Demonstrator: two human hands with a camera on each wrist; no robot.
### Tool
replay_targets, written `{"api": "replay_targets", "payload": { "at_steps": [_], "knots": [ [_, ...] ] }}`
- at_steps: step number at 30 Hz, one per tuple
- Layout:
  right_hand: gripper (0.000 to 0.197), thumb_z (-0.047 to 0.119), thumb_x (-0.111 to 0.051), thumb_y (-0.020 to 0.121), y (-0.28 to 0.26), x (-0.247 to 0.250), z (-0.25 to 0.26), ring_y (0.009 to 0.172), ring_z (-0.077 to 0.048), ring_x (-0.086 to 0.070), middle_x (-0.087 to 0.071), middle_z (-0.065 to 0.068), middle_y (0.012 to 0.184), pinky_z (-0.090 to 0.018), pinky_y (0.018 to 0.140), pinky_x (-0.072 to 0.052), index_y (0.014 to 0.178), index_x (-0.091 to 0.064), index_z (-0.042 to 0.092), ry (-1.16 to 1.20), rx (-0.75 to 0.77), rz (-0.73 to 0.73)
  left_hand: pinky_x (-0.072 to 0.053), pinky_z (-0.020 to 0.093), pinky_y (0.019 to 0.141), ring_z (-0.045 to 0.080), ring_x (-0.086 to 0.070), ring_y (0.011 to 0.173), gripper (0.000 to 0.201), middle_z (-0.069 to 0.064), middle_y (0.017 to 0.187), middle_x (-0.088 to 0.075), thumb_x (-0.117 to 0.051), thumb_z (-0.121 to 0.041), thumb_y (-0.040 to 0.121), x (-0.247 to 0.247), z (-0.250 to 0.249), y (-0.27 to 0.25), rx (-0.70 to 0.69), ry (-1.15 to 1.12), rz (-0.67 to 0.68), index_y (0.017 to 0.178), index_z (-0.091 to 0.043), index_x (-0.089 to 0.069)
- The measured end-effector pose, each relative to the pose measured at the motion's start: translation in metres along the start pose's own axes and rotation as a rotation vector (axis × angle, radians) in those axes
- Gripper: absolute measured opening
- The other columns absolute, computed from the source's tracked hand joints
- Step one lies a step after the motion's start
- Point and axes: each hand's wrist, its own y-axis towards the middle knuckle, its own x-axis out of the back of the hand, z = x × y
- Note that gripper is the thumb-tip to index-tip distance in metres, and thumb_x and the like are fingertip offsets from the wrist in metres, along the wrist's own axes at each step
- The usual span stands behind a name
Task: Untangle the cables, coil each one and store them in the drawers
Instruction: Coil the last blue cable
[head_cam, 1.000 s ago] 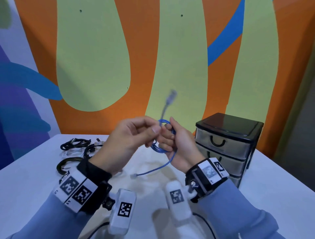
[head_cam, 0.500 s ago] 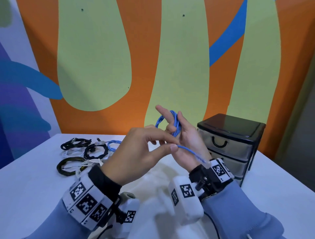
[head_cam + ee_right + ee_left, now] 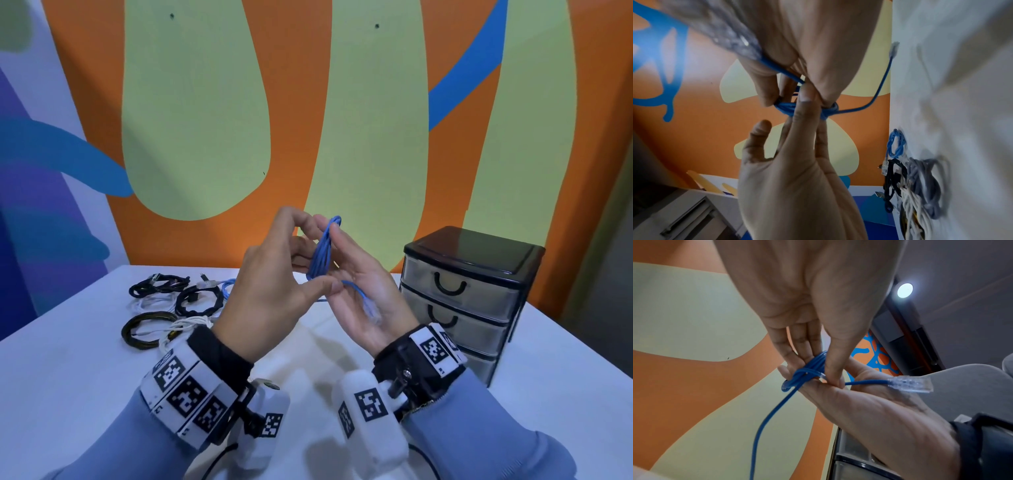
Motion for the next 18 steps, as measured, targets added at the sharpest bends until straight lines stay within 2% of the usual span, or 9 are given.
{"api": "replay_targets", "payload": {
  "at_steps": [2,3,5,7,9,12,14,16,18],
  "knots": [
    [0.052,0.031,-0.053,0.109,0.0,-0.001,-0.004,0.117,-0.042,-0.062,-0.057,-0.025,0.121,-0.048,0.116,-0.04,0.147,-0.048,-0.004,0.002,-0.015,0.026,-0.057,0.019,0.085,0.008,-0.076,0.087,0.055,-0.014,0.088,-0.078,-0.087,-0.002,0.081,-0.001,0.0,0.0,0.024,0.006,0.0,0.119,-0.024,-0.053],
    [0.052,0.031,-0.052,0.109,0.0,-0.002,-0.005,0.122,-0.044,-0.06,-0.055,-0.026,0.121,-0.05,0.121,-0.035,0.145,-0.049,-0.007,0.018,-0.022,0.034,-0.057,0.02,0.085,0.007,-0.076,0.087,0.053,-0.014,0.087,-0.079,-0.084,-0.003,0.084,-0.001,0.001,0.0,0.023,0.023,-0.001,0.123,-0.024,-0.056],
    [0.05,0.033,-0.046,0.108,-0.002,-0.003,-0.001,0.124,-0.044,-0.06,-0.06,-0.026,0.119,-0.051,0.124,-0.031,0.137,-0.054,-0.007,0.083,-0.025,0.061,-0.059,0.03,0.088,0.011,-0.076,0.088,0.049,-0.009,0.087,-0.079,-0.08,-0.003,0.088,0.001,0.004,0.003,0.032,0.015,-0.03,0.128,-0.025,-0.061],
    [0.056,0.039,-0.043,0.108,-0.003,-0.003,0.004,0.126,-0.041,-0.058,-0.062,-0.029,0.128,-0.049,0.124,-0.032,0.137,-0.055,-0.008,0.153,-0.025,0.078,-0.062,0.042,0.089,0.018,-0.076,0.09,0.044,-0.001,0.089,-0.08,-0.077,-0.001,0.091,0.004,0.006,0.005,0.086,-0.096,-0.061,0.128,-0.024,-0.066],
    [0.058,0.039,-0.044,0.109,-0.002,0.0,0.009,0.132,-0.036,-0.06,-0.065,-0.025,0.134,-0.047,0.12,-0.04,0.134,-0.06,-0.01,0.074,0.018,0.012,-0.063,0.046,0.089,0.022,-0.076,0.089,0.041,0.007,0.093,-0.08,-0.076,0.002,0.093,0.01,0.007,0.008,0.145,-0.241,-0.085,0.127,-0.019,-0.069],
    [0.034,0.027,-0.051,0.109,0.0,0.007,0.012,0.112,-0.025,-0.07,-0.077,-0.011,0.114,-0.039,0.099,-0.056,0.118,-0.073,0.003,-0.203,0.144,-0.168,-0.062,0.036,0.084,0.023,-0.074,0.085,0.043,0.012,0.095,-0.081,-0.081,0.002,0.088,0.019,0.006,0.012,0.234,-0.5,-0.084,0.127,-0.012,-0.071],
    [0.027,0.025,-0.057,0.107,0.002,0.01,0.009,0.107,-0.021,-0.07,-0.075,-0.01,0.111,-0.037,0.095,-0.059,0.124,-0.071,0.01,-0.319,0.181,-0.232,-0.058,0.033,0.081,0.02,-0.069,0.078,0.049,0.011,0.09,-0.078,-0.083,-0.003,0.08,0.023,0.004,0.013,0.293,-0.66,-0.071,0.127,-0.007,-0.07],
    [0.03,0.029,-0.059,0.106,0.003,0.009,0.003,0.115,-0.022,-0.069,-0.073,-0.012,0.122,-0.037,0.095,-0.06,0.131,-0.067,0.015,-0.376,0.156,-0.202,-0.056,0.032,0.079,0.017,-0.067,0.074,0.048,0.011,0.089,-0.077,-0.076,-0.007,0.081,0.022,0.004,0.013,0.32,-0.74,-0.051,0.128,-0.004,-0.07],
    [0.03,0.03,-0.056,0.108,0.002,0.003,-0.001,0.112,-0.027,-0.071,-0.075,-0.015,0.113,-0.039,0.094,-0.059,0.127,-0.067,0.011,-0.389,0.122,-0.139,-0.059,0.03,0.078,0.02,-0.07,0.075,0.042,0.017,0.096,-0.078,-0.074,-0.006,0.086,0.02,0.004,0.013,0.317,-0.757,-0.056,0.127,-0.003,-0.07]
  ]
}}
